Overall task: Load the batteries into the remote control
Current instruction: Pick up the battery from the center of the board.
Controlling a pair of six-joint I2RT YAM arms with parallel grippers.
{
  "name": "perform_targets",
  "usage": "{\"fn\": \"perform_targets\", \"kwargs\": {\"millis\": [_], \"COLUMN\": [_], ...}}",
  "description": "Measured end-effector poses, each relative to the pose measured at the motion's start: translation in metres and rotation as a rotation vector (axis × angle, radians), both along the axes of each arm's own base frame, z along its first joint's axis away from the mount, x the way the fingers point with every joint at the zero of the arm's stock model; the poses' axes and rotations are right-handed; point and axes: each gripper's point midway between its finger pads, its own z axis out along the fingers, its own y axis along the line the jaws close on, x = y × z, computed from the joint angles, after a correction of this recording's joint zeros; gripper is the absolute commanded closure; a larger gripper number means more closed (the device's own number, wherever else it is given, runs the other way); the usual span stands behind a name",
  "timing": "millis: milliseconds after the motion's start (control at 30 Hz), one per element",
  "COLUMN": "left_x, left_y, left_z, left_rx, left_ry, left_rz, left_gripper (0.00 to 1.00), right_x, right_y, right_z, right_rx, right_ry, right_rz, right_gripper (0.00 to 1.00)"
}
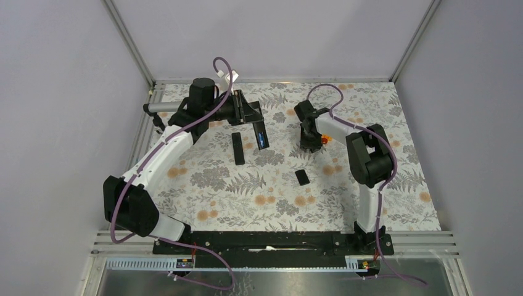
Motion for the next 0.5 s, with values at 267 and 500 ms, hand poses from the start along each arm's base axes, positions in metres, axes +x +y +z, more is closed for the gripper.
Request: {"fn": "perform_targets", "kwargs": {"millis": [267, 500], "left_x": [0.006, 0.008], "left_y": [0.008, 0.01], "left_z": [0.003, 0.006], "left_rx": [-0.005, -0.013], "left_ry": [-0.01, -0.017], "left_rz": [0.025, 0.034], "left_gripper": [1.0, 1.0], "right_x": [0.007, 0.007], "right_y": [-0.017, -0.02], "right_z": [-0.003, -0.003], "right_rx": [0.014, 0.01], "right_ry": [0.013, 0.013], "right_rz": [-0.051, -0.047], "right_gripper": [0.77, 0.91]}}
